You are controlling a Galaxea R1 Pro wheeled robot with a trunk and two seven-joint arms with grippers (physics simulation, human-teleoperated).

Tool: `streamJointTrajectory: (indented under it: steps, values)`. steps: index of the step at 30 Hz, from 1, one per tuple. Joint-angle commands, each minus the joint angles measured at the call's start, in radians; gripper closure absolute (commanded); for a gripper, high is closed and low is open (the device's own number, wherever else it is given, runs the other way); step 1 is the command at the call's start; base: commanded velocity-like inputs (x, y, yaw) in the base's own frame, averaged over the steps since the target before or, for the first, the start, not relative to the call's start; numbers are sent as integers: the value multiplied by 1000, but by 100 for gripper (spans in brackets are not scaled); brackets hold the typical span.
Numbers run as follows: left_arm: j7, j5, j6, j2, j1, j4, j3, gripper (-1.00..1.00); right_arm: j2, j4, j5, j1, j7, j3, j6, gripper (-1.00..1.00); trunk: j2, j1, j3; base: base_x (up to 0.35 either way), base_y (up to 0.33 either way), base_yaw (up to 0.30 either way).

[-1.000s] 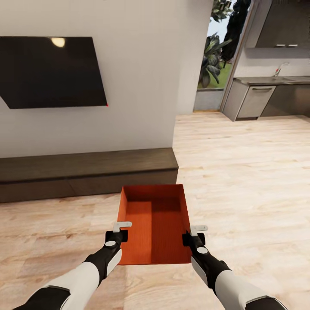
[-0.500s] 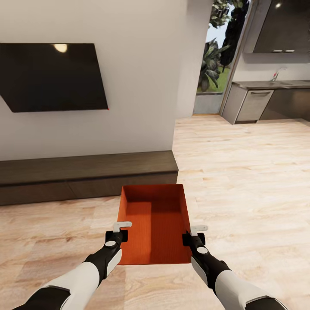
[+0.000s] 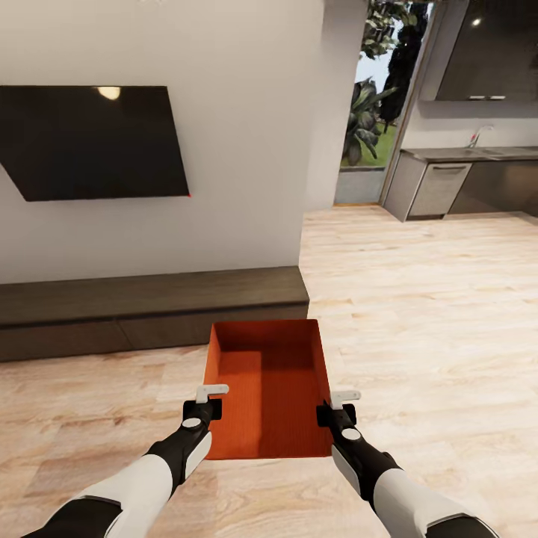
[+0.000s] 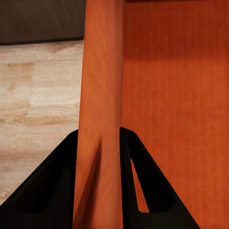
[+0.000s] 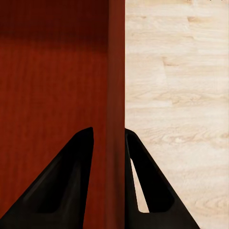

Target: Move the two storage containers from the living room to the garage. In the garage, place one container on the floor and stack the other container on top of it (either order is fine).

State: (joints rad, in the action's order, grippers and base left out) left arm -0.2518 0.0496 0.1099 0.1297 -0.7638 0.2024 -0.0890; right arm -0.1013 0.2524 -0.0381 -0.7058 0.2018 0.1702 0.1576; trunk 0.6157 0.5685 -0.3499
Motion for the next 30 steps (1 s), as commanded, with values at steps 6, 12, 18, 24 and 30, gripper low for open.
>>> streamJointTrajectory:
  steps: [6, 12, 18, 24, 30]
  values:
    - [-20, -10, 33, -1, -2, 3, 31, 100, 2, -19, -16, -1, 71, -15, 7, 100, 1, 0, 8, 0, 0, 0]
    - [-21, -10, 32, -1, -2, 3, 31, 100, 1, -19, -16, -1, 71, -16, 8, 100, 1, 0, 17, 0, 0, 0]
    - [-21, -10, 33, -1, -2, 3, 31, 100, 1, -19, -16, -1, 71, -16, 8, 100, 1, 0, 27, 0, 0, 0]
    - [-20, -10, 33, -1, -2, 2, 31, 100, 0, -19, -16, -1, 71, -16, 8, 100, 1, 0, 36, 0, 0, -15]
    - [-20, -10, 33, -1, -2, 2, 31, 100, 0, -19, -16, -1, 71, -17, 8, 100, 1, 0, 45, 0, 0, -60]
